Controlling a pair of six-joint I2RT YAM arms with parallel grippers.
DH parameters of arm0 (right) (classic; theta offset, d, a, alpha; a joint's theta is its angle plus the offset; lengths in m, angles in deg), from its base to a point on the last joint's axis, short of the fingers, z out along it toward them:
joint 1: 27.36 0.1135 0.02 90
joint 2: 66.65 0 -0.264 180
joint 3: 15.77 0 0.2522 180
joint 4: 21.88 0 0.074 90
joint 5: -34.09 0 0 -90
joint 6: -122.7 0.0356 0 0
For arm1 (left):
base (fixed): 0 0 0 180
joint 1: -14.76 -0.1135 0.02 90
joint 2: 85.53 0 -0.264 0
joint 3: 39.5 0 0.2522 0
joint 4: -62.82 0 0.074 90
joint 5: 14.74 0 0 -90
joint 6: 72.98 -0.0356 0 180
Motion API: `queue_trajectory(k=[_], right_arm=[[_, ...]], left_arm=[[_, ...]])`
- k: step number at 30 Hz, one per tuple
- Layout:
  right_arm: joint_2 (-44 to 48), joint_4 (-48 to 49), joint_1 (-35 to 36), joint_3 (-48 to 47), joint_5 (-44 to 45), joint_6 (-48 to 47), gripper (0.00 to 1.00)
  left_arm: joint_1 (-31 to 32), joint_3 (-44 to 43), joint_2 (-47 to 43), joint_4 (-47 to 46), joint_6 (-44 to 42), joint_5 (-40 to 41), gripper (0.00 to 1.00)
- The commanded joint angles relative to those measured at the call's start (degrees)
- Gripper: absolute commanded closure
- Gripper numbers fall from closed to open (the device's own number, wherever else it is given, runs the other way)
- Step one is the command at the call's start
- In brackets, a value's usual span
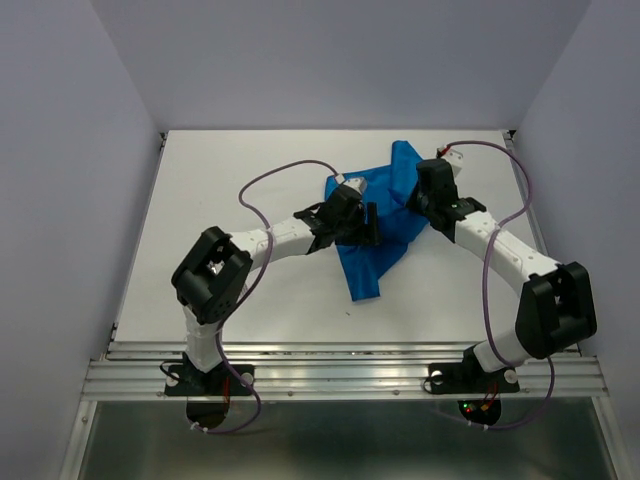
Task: Fold the napkin into a case and place the utensils inside
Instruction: Pick up the crumpled napkin from the center of the board.
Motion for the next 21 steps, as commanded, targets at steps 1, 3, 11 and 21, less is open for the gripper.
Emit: queue_trajectory(k=[1, 3, 11, 21], right_arm=[[2.8, 1.2, -0.1, 0.8, 1.5, 0.0, 0.99], [2.9, 1.2, -0.1, 1.0, 1.5, 0.0, 0.99], [3.0, 1.2, -0.1, 1.6, 2.5, -0.3, 0.98], [-5.5, 1.5, -4.8, -13.8, 2.9, -5.3, 0.98]], left_arm=[[0.3, -0.6, 2.1, -1.7, 1.1, 1.4, 0.25], [0.5, -0.6, 2.6, -1.5, 1.5, 2.5, 0.3], [0.6, -1.7, 3.0, 0.8, -0.1, 4.0, 0.81], [-9.6, -21.5, 2.3, 14.5, -13.6, 7.3, 1.0]])
